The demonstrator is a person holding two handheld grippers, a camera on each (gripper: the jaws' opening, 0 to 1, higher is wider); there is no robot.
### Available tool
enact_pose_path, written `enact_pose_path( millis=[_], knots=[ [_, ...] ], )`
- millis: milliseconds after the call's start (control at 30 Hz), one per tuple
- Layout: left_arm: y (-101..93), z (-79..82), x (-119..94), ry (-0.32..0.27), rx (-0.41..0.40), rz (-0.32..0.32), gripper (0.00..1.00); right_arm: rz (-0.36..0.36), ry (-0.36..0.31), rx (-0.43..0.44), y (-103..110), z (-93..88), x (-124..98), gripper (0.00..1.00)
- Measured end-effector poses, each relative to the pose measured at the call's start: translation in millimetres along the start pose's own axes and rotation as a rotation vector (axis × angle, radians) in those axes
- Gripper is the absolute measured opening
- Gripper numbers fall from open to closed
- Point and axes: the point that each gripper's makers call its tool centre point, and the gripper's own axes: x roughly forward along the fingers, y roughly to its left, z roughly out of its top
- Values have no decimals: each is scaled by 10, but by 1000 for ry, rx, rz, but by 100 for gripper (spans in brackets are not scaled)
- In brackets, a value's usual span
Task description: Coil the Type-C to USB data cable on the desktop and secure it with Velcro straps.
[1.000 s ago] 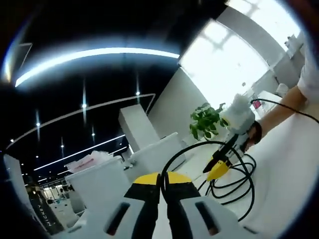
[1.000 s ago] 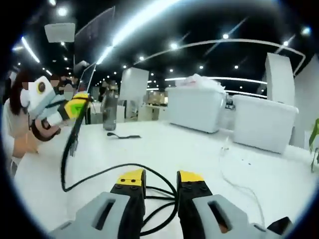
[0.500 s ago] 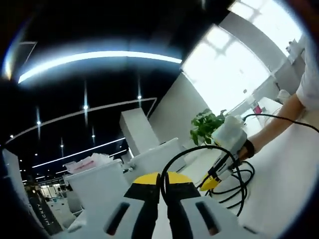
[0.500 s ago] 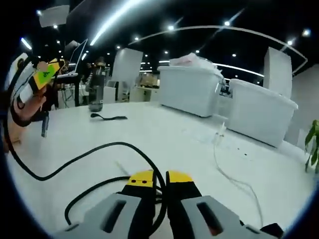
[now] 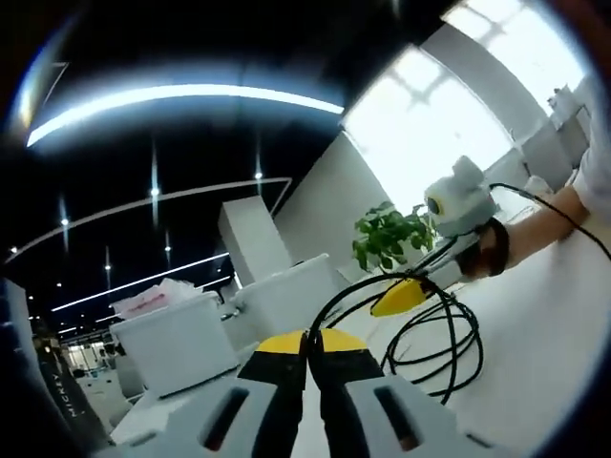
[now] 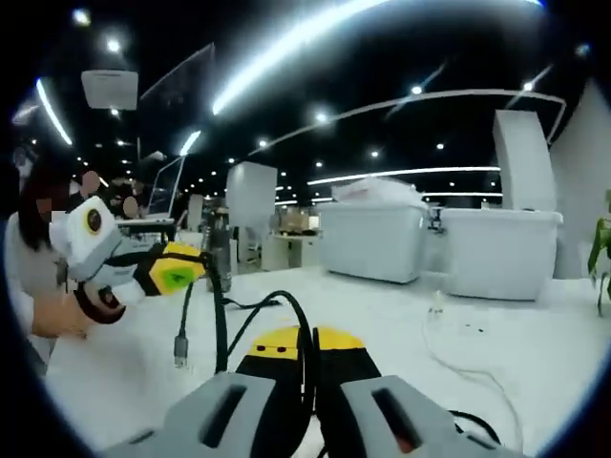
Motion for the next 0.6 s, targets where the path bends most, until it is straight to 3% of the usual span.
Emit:
enact_pose_path(
  millis=[100, 300, 600],
  knots=[
    [6, -39, 8, 8, 1, -1, 4, 28, -35, 0, 84, 87, -29, 3],
    [-10, -83, 23, 10, 48, -6, 4, 99, -79, 78, 221, 179, -62, 3],
    [-14, -197, 42, 44, 84, -2, 6, 193, -96, 61, 438, 238, -93, 3]
  ],
)
